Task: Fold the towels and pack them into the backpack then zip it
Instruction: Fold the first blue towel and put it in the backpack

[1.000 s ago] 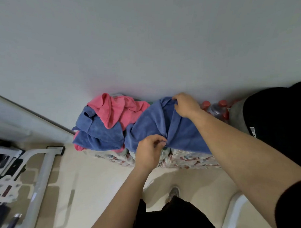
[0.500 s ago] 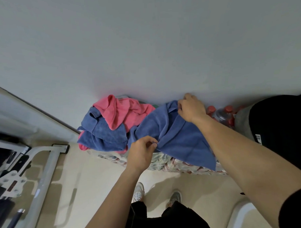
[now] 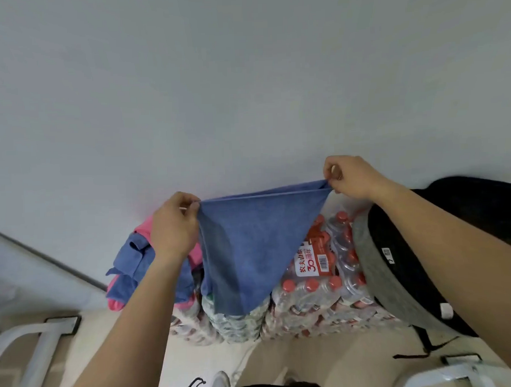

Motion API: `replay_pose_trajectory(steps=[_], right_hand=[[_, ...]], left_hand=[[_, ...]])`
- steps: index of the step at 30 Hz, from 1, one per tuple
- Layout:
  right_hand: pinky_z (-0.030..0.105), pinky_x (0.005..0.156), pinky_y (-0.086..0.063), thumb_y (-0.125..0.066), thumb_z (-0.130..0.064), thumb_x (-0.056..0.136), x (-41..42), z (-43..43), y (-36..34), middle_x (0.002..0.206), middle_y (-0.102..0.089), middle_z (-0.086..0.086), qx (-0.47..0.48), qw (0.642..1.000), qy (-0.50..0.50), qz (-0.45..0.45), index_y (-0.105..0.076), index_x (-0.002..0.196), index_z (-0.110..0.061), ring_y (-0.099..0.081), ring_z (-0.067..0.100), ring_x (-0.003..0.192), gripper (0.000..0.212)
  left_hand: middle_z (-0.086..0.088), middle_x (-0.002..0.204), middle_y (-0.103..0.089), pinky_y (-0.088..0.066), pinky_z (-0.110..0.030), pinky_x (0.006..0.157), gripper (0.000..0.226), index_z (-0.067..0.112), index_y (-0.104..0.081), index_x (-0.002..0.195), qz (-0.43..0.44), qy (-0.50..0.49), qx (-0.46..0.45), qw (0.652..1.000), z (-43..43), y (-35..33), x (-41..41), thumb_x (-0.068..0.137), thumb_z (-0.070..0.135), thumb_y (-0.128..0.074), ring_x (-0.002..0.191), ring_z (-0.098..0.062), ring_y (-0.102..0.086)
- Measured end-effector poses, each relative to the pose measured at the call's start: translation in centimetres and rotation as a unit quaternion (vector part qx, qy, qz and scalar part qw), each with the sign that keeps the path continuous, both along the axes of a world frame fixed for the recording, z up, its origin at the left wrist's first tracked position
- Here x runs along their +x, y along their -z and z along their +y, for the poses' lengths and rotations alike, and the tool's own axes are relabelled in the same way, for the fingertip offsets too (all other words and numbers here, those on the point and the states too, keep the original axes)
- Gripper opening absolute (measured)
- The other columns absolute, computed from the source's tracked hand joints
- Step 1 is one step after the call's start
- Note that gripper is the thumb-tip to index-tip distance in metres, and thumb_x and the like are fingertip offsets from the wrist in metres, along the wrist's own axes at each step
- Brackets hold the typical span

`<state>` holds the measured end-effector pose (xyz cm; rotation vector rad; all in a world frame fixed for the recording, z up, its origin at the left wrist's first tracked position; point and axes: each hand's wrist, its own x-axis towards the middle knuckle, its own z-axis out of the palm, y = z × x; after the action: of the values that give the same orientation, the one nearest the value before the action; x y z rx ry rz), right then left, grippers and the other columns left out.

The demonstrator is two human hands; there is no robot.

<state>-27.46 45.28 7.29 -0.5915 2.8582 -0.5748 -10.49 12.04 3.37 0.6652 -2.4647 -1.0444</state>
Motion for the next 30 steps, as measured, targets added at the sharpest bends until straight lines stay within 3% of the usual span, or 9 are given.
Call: replay_pose_trajectory(steps=[4, 6, 10, 14, 17, 21, 24, 28, 30], right_hand=[[0.023, 0.076, -0.041, -0.051, 0.003, 0.089, 1.4, 2.1, -2.2, 0.089, -0.066, -0.005, 0.002, 1.0, -0.017, 0.003, -0.07, 0.085, -0.021, -0.061, 0.016, 0.082, 0.031], [0.023, 0.082, -0.042, -0.05, -0.001, 0.091, 2.3, 2.9, -2.4, 0.097, -0.067, -0.004, 0.009, 1.0, -0.004, 0.012, -0.075, 0.099, -0.015, -0.059, 0.013, 0.088, 0.03], [0.024, 0.082, -0.047, -0.058, -0.008, 0.085, 4.1, 4.6, -2.2, 0.104, -0.073, 0.005, 0.007, 0.999, 0.034, 0.023, -0.075, 0.106, -0.01, -0.061, 0.014, 0.087, 0.027], [0.029, 0.082, -0.052, -0.07, -0.022, 0.088, 4.9, 5.7, -1.9, 0.097, -0.075, 0.003, 0.006, 0.998, 0.039, 0.045, -0.077, 0.098, -0.015, -0.065, 0.014, 0.083, 0.014], [0.035, 0.083, -0.052, -0.073, -0.02, 0.087, 5.0, 5.7, -2.4, 0.095, -0.072, 0.003, -0.035, 0.995, 0.045, 0.085, -0.076, 0.089, -0.015, -0.066, 0.019, 0.086, 0.007], [0.018, 0.071, -0.049, -0.077, -0.013, 0.081, 5.1, 4.9, -4.1, 0.085, -0.073, -0.003, -0.111, 0.986, 0.092, 0.083, -0.076, 0.083, -0.013, -0.067, 0.012, 0.075, 0.002], [0.02, 0.063, -0.047, -0.079, -0.01, 0.077, 5.0, 3.8, -6.1, 0.075, -0.071, -0.005, -0.167, 0.976, 0.093, 0.102, -0.07, 0.079, -0.018, -0.066, 0.007, 0.06, 0.013], [0.028, 0.077, -0.049, -0.071, -0.012, 0.085, 4.0, 2.3, -8.2, 0.09, -0.068, -0.003, -0.127, 0.982, 0.054, 0.13, -0.071, 0.11, -0.023, -0.063, 0.017, 0.076, 0.027], [0.029, 0.079, -0.045, -0.063, -0.01, 0.088, 3.7, 1.5, -8.5, 0.093, -0.064, 0.0, -0.103, 0.983, 0.049, 0.143, -0.072, 0.105, -0.016, -0.061, 0.022, 0.085, 0.02]], left_hand=[[0.005, 0.088, -0.069, -0.048, -0.032, 0.074, 0.011, 0.029, -0.066, 0.088, 0.015, 0.022, -0.019, 0.999, 0.2, -2.0, -2.9, 0.092, 0.021, -0.059, 0.081, -0.02, -0.063], [0.002, 0.09, -0.07, -0.046, -0.031, 0.074, 0.011, 0.025, -0.068, 0.09, 0.021, 0.034, -0.027, 0.999, 0.6, -2.4, -3.8, 0.092, 0.02, -0.059, 0.082, -0.022, -0.063], [0.001, 0.093, -0.071, -0.046, -0.031, 0.073, 0.011, 0.025, -0.069, 0.09, 0.027, 0.044, -0.045, 0.998, 1.4, -3.1, -4.8, 0.092, 0.02, -0.059, 0.083, -0.025, -0.062], [0.002, 0.093, -0.071, -0.05, -0.034, 0.075, 0.011, 0.028, -0.068, 0.089, 0.021, 0.058, -0.051, 0.997, 1.4, -3.4, -5.5, 0.093, 0.022, -0.059, 0.083, -0.025, -0.063], [0.001, 0.094, -0.072, -0.047, -0.031, 0.074, 0.011, 0.025, -0.069, 0.093, 0.029, 0.063, -0.051, 0.996, 1.3, -3.8, -5.8, 0.093, 0.021, -0.058, 0.088, -0.025, -0.065], [-0.003, 0.091, -0.071, -0.04, -0.026, 0.073, 0.011, 0.018, -0.069, 0.096, 0.055, 0.071, -0.04, 0.995, 0.6, -4.7, -6.0, 0.093, 0.016, -0.058, 0.085, -0.023, -0.063], [-0.002, 0.089, -0.066, -0.038, -0.025, 0.074, 0.011, 0.012, -0.064, 0.1, 0.091, 0.075, -0.03, 0.993, 0.0, -6.0, -6.3, 0.095, 0.013, -0.054, 0.082, -0.021, -0.059], [-0.004, 0.096, -0.058, -0.036, -0.029, 0.074, 0.017, 0.007, -0.053, 0.111, 0.107, 0.066, 0.021, 0.992, 0.3, -8.4, -6.5, 0.101, 0.016, -0.042, 0.084, -0.023, -0.051], [-0.005, 0.096, -0.056, -0.034, -0.029, 0.072, 0.019, 0.006, -0.048, 0.114, 0.109, 0.074, 0.051, 0.99, 0.8, -9.1, -6.4, 0.102, 0.016, -0.037, 0.083, -0.023, -0.05]])
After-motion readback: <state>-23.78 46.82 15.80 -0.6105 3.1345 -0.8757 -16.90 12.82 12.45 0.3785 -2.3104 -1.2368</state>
